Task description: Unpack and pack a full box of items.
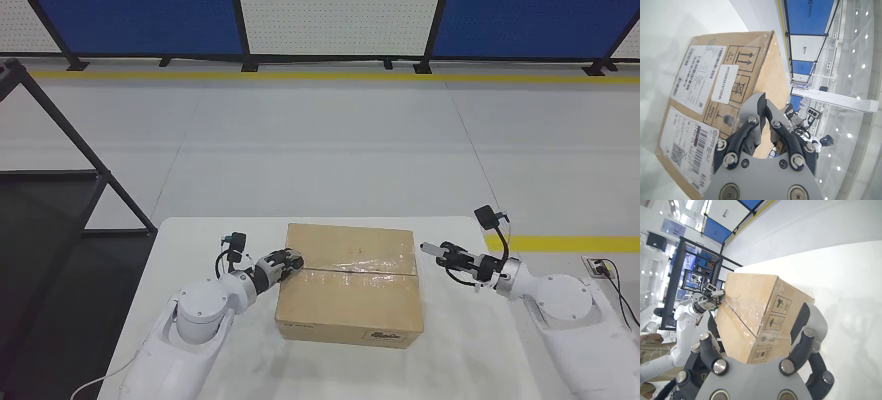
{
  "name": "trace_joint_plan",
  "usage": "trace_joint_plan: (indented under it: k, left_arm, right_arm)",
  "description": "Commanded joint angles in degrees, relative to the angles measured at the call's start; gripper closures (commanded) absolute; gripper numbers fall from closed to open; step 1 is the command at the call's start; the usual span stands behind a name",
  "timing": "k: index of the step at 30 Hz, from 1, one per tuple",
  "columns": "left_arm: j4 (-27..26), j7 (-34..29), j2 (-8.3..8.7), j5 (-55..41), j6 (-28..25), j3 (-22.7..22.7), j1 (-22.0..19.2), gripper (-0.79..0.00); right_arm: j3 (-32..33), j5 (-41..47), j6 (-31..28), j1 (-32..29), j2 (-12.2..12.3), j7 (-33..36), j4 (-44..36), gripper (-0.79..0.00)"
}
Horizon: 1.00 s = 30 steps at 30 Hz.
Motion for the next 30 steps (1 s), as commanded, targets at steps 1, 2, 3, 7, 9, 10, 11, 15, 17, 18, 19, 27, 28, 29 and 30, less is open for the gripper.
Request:
trace_joint_plan:
  k: [1,2,3,7,9,10,11,15,17,18,19,27,28,29,30]
  left_arm:
    - [0.0,0.0,0.01,0.0,-0.1,0.0,0.1,0.000]
    - [0.0,-0.2,0.01,0.0,-0.1,0.0,0.1,0.000]
    - [0.1,-0.2,0.01,0.1,-0.1,0.1,0.1,0.000]
    - [0.2,-0.3,-0.03,0.1,-0.1,0.3,-0.1,0.000]
    - [0.2,-0.3,-0.04,0.1,-0.1,0.3,-0.1,0.000]
    - [0.2,-0.3,-0.04,0.1,-0.1,0.3,-0.1,0.000]
    - [0.2,-0.3,-0.03,0.1,-0.1,0.3,-0.1,0.000]
    - [-0.2,-0.3,0.03,0.2,0.1,0.1,0.1,0.000]
    - [-0.4,-0.2,0.06,0.1,0.0,-0.1,0.3,0.000]
    - [-0.4,-0.2,0.08,0.1,0.0,-0.1,0.4,0.000]
    - [-0.5,-0.3,0.10,0.2,0.0,-0.2,0.4,0.000]
    - [-0.7,-0.3,0.17,0.1,0.0,-0.5,0.8,0.000]
    - [-0.7,-0.3,0.17,0.1,-0.1,-0.4,0.7,0.000]
    - [-0.6,-0.3,0.16,0.1,-0.1,-0.4,0.7,0.000]
    - [-0.6,-0.3,0.16,0.1,-0.1,-0.4,0.7,0.000]
  right_arm:
    - [-0.3,0.2,-0.9,1.3,0.0,1.7,1.5,-0.785]
    - [-0.8,-0.2,-1.8,1.8,0.0,2.6,1.9,-0.785]
    - [-1.3,0.4,-2.7,2.3,-0.1,4.1,2.7,-0.785]
    - [-3.2,0.5,-4.4,4.5,-0.5,4.4,5.7,-0.505]
    - [-4.2,0.6,-4.9,5.3,-0.8,4.4,6.7,-0.372]
    - [-4.6,0.4,-5.0,5.7,-0.9,4.1,7.2,-0.354]
    - [-5.1,0.0,-4.8,6.1,-1.0,3.9,7.8,-0.342]
    - [-6.8,-1.1,-4.8,7.6,-1.4,3.2,9.1,-0.336]
    - [-7.4,-1.2,-4.8,8.0,-1.6,2.8,9.6,-0.289]
    - [-7.6,-1.2,-4.9,8.2,-1.6,2.7,9.8,-0.283]
    - [-7.8,-1.3,-5.1,8.4,-1.7,2.6,10.0,-0.262]
    - [-8.4,-1.9,-5.3,8.7,-1.7,1.8,10.1,-0.089]
    - [-8.4,-1.9,-5.4,8.6,-1.7,1.7,10.0,-0.083]
    - [-8.3,-1.9,-5.4,8.5,-1.6,1.7,9.9,-0.068]
    - [-8.2,-2.0,-5.4,8.5,-1.6,1.6,9.7,-0.046]
